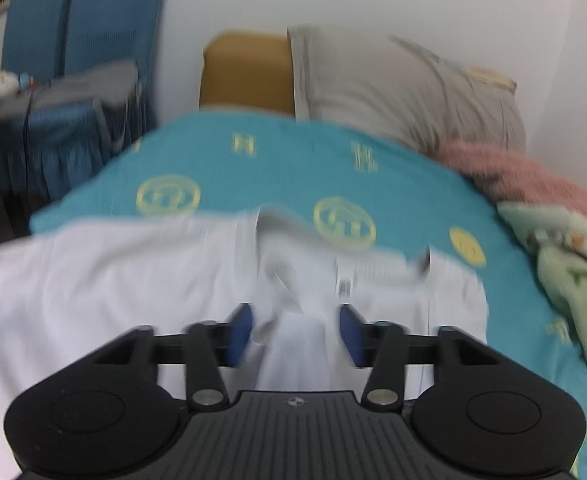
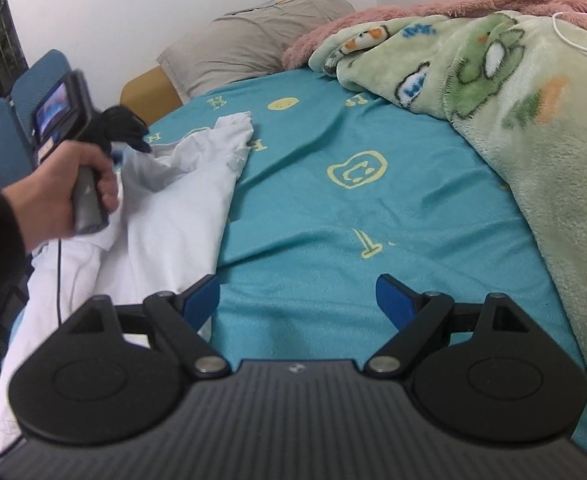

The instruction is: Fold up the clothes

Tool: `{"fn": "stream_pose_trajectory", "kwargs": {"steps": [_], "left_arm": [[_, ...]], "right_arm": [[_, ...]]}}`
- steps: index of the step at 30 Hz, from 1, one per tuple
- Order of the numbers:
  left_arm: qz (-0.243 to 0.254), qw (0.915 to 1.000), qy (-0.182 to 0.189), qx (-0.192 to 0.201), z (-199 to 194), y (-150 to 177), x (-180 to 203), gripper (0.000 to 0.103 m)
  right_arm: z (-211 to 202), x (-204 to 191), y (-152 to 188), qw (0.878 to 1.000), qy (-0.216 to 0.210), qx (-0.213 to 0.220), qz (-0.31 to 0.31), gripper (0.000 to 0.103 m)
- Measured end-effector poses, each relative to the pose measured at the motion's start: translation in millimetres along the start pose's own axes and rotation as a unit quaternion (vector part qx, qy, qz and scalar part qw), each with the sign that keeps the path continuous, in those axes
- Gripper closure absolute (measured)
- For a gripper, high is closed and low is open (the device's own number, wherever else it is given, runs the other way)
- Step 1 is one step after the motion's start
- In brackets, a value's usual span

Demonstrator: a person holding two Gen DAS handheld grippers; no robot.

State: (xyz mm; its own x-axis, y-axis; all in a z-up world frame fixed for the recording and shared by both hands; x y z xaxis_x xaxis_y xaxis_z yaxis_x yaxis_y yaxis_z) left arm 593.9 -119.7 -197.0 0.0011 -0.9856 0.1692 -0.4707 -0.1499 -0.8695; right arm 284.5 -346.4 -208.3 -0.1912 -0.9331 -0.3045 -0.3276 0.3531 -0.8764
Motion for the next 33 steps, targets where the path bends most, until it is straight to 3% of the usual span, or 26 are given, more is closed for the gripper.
{"fn": "stream_pose_trajectory", "kwargs": {"steps": [4, 6, 7, 11, 15, 23, 27, 28, 30, 33], "left_arm": [[-0.011, 0.9973, 0.039, -0.062, -54, 29, -17, 0.044], [0.003, 0.9954, 0.054, -0.079, -114, 43, -26, 0.041], [-0.001, 0.9947, 0.054, -0.087, -149, 53, -32, 0.034], [-0.077, 0.9848, 0.057, -0.145, -271, 110, -41, 0.027], [-0.085, 0.9735, 0.08, -0.197, -349, 169, -38, 0.027], [-0.059, 0.9598, 0.124, -0.245, -389, 226, -23, 0.032], [-0.024, 0.9628, 0.126, -0.238, -391, 234, -22, 0.037], [-0.02, 0.964, 0.125, -0.234, -393, 235, -24, 0.04], [-0.014, 0.9662, 0.123, -0.226, -396, 237, -27, 0.048], [-0.015, 0.9672, 0.12, -0.224, -402, 237, -34, 0.068]], "right_arm": [[-2, -1, -5, 1.0, -0.008, 0.006, 0.007, 0.016], [-4, -4, -8, 1.0, -0.017, 0.008, 0.006, 0.016], [-6, -6, -9, 1.0, -0.021, 0.009, 0.006, 0.016], [-15, -11, -14, 0.999, -0.037, 0.004, 0.011, 0.017], [-33, -12, -14, 0.998, -0.05, -0.012, 0.023, 0.017], [-90, -21, 22, 0.986, -0.09, -0.123, 0.072, 0.017], [-118, -30, 42, 0.978, -0.098, -0.168, 0.073, 0.017], [-124, -32, 49, 0.976, -0.1, -0.18, 0.077, 0.017], [-135, -32, 64, 0.97, -0.1, -0.207, 0.086, 0.027], [-140, -39, 78, 0.963, -0.106, -0.235, 0.079, 0.027]]}}
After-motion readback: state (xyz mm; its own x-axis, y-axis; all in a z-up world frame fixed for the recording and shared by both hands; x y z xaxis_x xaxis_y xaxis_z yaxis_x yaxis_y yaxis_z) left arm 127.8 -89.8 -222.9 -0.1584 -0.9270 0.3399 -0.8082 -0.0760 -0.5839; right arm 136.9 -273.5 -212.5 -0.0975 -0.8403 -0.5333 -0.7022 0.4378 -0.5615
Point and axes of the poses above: each gripper's, at about its wrist camera, not at the fingertips, and z roughly the way its jaws point, x to its right, y to its underside, the point moved 10 cm from there along z, roughly the way its jaws point, and after that the axes turned 14 degrees about x, right-handed, at the moved point
